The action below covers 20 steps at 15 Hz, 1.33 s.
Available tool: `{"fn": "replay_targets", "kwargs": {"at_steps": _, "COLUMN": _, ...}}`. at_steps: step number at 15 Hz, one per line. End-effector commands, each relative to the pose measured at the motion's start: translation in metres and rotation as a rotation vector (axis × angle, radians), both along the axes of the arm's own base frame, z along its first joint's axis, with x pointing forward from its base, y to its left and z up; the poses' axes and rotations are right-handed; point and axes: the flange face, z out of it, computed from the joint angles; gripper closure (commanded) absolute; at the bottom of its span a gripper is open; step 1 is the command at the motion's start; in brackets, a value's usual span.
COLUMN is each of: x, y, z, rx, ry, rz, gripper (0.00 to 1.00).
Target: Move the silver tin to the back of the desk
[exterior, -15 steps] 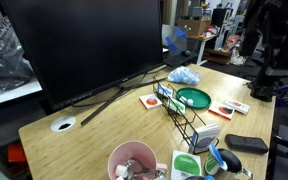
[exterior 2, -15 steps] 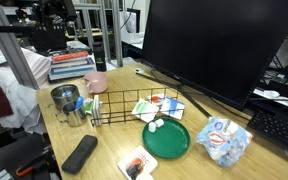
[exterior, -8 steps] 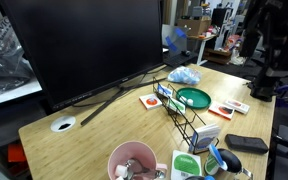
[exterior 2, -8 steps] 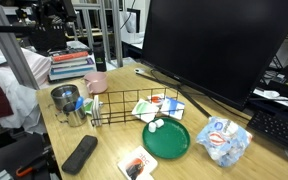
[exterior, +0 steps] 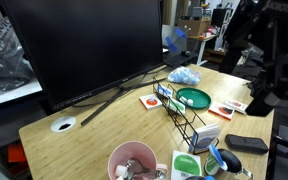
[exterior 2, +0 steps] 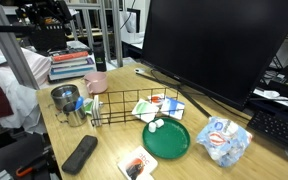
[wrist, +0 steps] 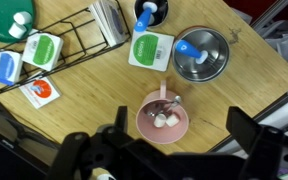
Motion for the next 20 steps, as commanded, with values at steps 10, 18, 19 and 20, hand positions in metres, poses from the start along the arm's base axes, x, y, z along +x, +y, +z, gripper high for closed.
{"fn": "replay_targets", "kwargs": {"at_steps": 10, "x": -0.020, "y": 0.017, "z": -0.073, "rx": 0.040, "ry": 0.076, "rz": 0.192, "gripper": 0.00}}
{"fn": "replay_targets", "kwargs": {"at_steps": 18, "x": -0.021, "y": 0.017, "z": -0.073, "rx": 0.040, "ry": 0.074, "rz": 0.192, "gripper": 0.00}}
{"fn": "replay_targets", "kwargs": {"at_steps": 19, "x": -0.019, "y": 0.020, "z": -0.075, "rx": 0.050, "ry": 0.079, "rz": 0.203, "gripper": 0.00}}
{"fn": "replay_targets", "kwargs": {"at_steps": 20, "x": -0.018, "y": 0.020, "z": -0.076, "rx": 0.041, "ry": 0.071, "rz": 0.207, "gripper": 0.00}}
